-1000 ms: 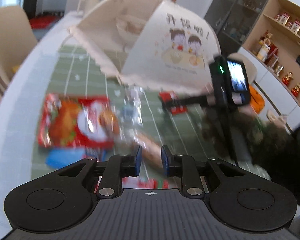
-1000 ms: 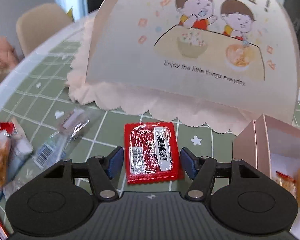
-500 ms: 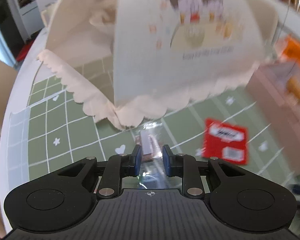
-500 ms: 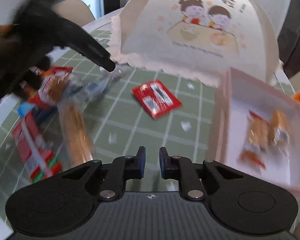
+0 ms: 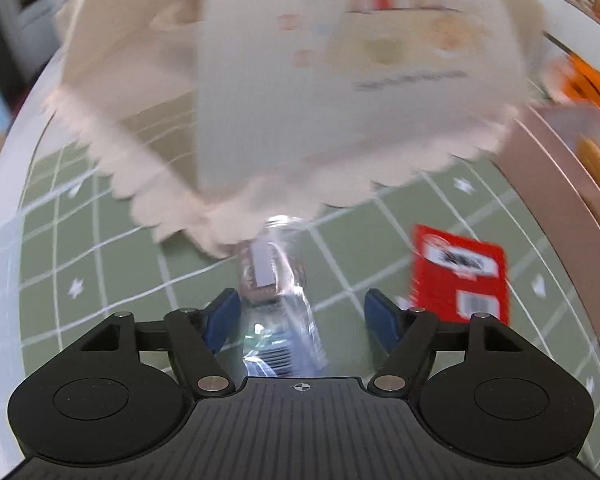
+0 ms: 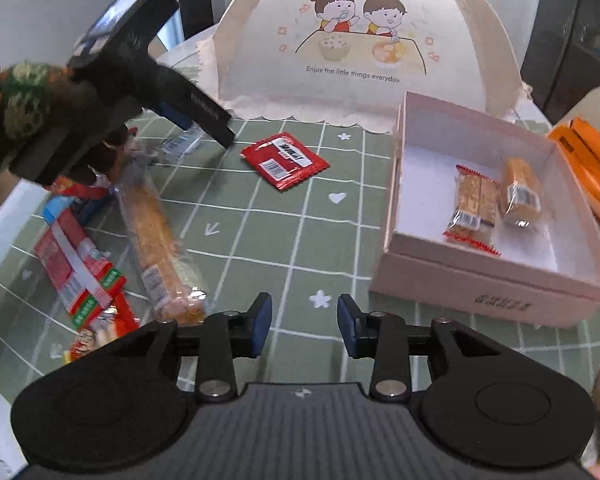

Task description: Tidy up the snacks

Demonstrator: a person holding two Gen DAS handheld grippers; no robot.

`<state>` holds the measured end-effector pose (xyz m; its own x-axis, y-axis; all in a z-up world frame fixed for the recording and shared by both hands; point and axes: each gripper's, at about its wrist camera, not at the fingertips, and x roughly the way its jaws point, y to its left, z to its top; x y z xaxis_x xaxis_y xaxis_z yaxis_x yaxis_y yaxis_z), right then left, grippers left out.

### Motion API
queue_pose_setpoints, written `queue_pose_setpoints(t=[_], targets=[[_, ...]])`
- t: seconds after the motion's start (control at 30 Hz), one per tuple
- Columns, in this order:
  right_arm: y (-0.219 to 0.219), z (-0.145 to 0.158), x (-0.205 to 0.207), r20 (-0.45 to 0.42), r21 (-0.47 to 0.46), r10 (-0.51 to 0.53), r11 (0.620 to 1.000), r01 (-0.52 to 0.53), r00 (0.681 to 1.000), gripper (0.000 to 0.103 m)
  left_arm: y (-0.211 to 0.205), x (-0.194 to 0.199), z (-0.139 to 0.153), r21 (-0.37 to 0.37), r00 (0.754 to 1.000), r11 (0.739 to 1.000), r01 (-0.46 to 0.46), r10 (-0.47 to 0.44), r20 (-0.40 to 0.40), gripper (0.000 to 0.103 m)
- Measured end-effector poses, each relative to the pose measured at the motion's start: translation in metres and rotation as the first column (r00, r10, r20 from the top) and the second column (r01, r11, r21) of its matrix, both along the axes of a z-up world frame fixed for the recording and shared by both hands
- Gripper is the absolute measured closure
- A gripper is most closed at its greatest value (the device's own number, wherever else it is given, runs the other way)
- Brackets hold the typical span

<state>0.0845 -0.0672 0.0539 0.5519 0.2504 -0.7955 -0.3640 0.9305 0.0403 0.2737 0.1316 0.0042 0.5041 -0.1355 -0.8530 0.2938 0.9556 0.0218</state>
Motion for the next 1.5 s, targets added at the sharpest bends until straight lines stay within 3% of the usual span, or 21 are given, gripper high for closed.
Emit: queue_pose_setpoints(t=[0.1,0.13,0.17,0.23,0.37,0.5,0.57,0.67,0.83,0.87,1.0,1.03,1.07,1.17,1.33,1.37,1.43,1.5], targets=[[0.006,-0.004,-0.003,0.002,-0.006,0.016,1.000,-0.016,1.000,0.067,-0.003,-0.001,0.001,-0.004,1.000,1.000,-0.019,0.019,0.007,0.029],[0.009,-0.006,-0.004,0.004,-0.010,0.022,1.000,-0.022,1.000,0.067,-0.005,-0.001,0.002,-0.002,1.000,1.000,-0.018,0.018,0.008,0.034],[0.011,-0.007,-0.005,0.006,-0.013,0.027,1.000,-0.027,1.000,0.067,-0.007,-0.001,0.003,-0.005,1.000,1.000,-0.007,0.007,0.012,0.046],[0.014,-0.006,-0.005,0.020,-0.018,0.035,0.999,-0.034,0.999,0.067,-0.008,-0.003,0.006,-0.026,1.000,1.000,0.006,-0.006,0.011,0.055],[0.019,0.007,0.007,0.067,-0.030,0.070,0.997,-0.068,0.995,0.066,0.001,-0.015,0.015,-0.049,0.998,0.999,-0.010,0.012,0.057,0.064],[0.022,0.018,0.044,0.104,-0.010,0.085,0.996,-0.084,0.991,0.050,0.025,-0.055,0.044,-0.185,0.991,0.981,-0.051,0.073,0.111,0.066],[0.029,0.016,0.069,0.105,-0.014,0.097,0.995,-0.096,0.990,0.050,0.040,-0.084,0.058,-0.264,0.985,0.961,-0.083,0.119,0.125,0.097],[0.046,0.003,0.111,0.053,-0.020,0.139,0.990,-0.138,0.989,0.050,0.058,-0.129,0.069,-0.357,0.981,0.926,-0.122,0.168,0.101,0.095],[0.077,-0.032,0.165,-0.005,-0.107,0.175,0.979,-0.174,0.985,0.049,0.072,-0.190,0.054,-0.372,0.984,0.913,-0.167,0.180,0.000,0.093],[0.081,-0.036,0.172,-0.010,-0.109,0.189,0.976,-0.189,0.982,0.042,0.076,-0.199,0.050,-0.379,0.982,0.907,-0.182,0.186,-0.026,0.089],[0.089,-0.038,0.176,-0.050,-0.086,0.227,0.969,-0.231,0.973,0.041,0.090,-0.218,0.041,-0.399,0.966,0.881,-0.255,0.247,-0.072,0.088],[0.092,-0.037,0.170,-0.062,-0.082,0.236,0.967,-0.241,0.970,0.041,0.091,-0.218,0.042,-0.403,0.962,0.875,-0.269,0.263,-0.071,0.088],[0.093,-0.036,0.163,-0.061,-0.080,0.250,0.964,-0.254,0.966,0.051,0.091,-0.215,0.046,-0.414,0.959,0.868,-0.276,0.276,-0.063,0.088],[0.089,-0.033,0.132,-0.022,-0.100,0.260,0.960,-0.261,0.965,0.063,0.086,-0.198,0.058,-0.462,0.959,0.845,-0.269,0.281,-0.044,0.086],[0.056,-0.032,0.075,-0.026,-0.077,0.207,0.975,-0.209,0.978,0.067,0.055,-0.140,0.067,-0.501,0.956,0.819,-0.278,0.286,-0.063,0.084],[0.046,-0.034,0.067,-0.043,-0.069,0.196,0.978,-0.198,0.980,0.073,0.047,-0.127,0.064,-0.492,0.953,0.820,-0.291,0.292,-0.078,0.083],[0.026,-0.034,0.046,-0.050,-0.043,0.169,0.984,-0.171,0.984,0.073,0.035,-0.103,0.054,-0.435,0.937,0.831,-0.346,0.325,-0.125,0.083],[0.007,-0.034,0.026,-0.050,-0.039,0.136,0.990,-0.138,0.989,0.073,0.023,-0.083,0.043,-0.324,0.920,0.861,-0.391,0.363,-0.145,0.083]])
